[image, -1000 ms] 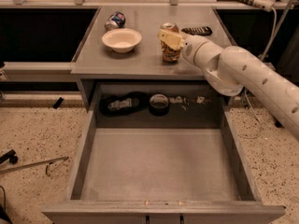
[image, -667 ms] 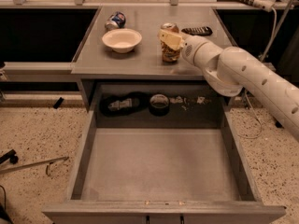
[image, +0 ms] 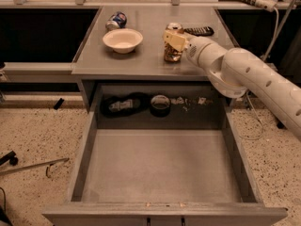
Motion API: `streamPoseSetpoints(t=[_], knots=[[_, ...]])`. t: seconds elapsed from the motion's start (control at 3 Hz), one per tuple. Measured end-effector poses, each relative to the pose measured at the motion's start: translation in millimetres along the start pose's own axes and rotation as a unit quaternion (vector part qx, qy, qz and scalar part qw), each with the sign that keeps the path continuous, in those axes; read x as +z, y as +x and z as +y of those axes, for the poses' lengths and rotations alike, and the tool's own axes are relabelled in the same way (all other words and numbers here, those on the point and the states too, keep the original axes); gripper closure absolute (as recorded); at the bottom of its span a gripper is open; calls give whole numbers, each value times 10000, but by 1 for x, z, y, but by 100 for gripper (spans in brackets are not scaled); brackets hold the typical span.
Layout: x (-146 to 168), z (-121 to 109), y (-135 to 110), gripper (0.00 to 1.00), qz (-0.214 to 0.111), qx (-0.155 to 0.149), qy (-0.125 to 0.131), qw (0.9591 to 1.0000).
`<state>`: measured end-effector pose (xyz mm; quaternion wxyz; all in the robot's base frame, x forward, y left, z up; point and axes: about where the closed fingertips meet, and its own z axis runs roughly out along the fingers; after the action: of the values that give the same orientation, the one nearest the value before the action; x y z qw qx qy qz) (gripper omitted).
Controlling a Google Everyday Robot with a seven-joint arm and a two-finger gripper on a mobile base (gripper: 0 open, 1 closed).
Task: Pick orange can from top drawer and place on counter
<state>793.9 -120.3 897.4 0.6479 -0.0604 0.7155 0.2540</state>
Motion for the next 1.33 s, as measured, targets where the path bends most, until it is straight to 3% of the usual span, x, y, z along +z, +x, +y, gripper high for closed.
streamPoseSetpoints(t=[1.0,1.33], knots=[[0,0,0,11,0,0,-1,10000],[0,0,0,0,0,0,-1,10000]])
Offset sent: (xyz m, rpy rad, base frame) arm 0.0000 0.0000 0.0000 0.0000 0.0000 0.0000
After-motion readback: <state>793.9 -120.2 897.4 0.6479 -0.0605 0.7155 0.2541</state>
